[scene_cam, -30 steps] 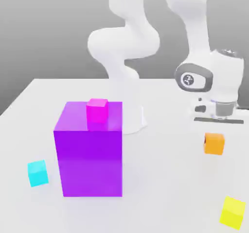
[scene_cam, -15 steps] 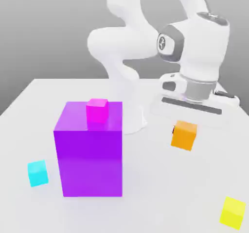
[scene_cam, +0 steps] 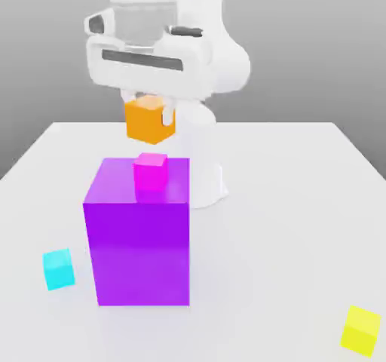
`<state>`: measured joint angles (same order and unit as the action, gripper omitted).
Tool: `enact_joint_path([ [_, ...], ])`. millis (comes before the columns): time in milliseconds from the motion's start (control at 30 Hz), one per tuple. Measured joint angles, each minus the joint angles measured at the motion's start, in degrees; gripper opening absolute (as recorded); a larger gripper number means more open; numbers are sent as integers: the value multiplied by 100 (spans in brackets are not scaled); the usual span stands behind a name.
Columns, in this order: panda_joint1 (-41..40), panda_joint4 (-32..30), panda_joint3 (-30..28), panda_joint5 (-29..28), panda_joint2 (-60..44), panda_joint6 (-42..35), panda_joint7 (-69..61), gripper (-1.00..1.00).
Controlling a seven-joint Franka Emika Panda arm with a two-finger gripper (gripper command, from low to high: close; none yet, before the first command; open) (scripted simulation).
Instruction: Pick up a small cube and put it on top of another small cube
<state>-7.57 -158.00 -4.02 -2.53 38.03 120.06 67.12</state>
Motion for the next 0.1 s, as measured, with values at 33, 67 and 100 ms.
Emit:
enact_joint_path([
  [33,0,0,0,0,0,0,0,100],
  [67,0,0,0,0,0,0,0,100],
  [100,0,0,0,0,0,0,0,100],
])
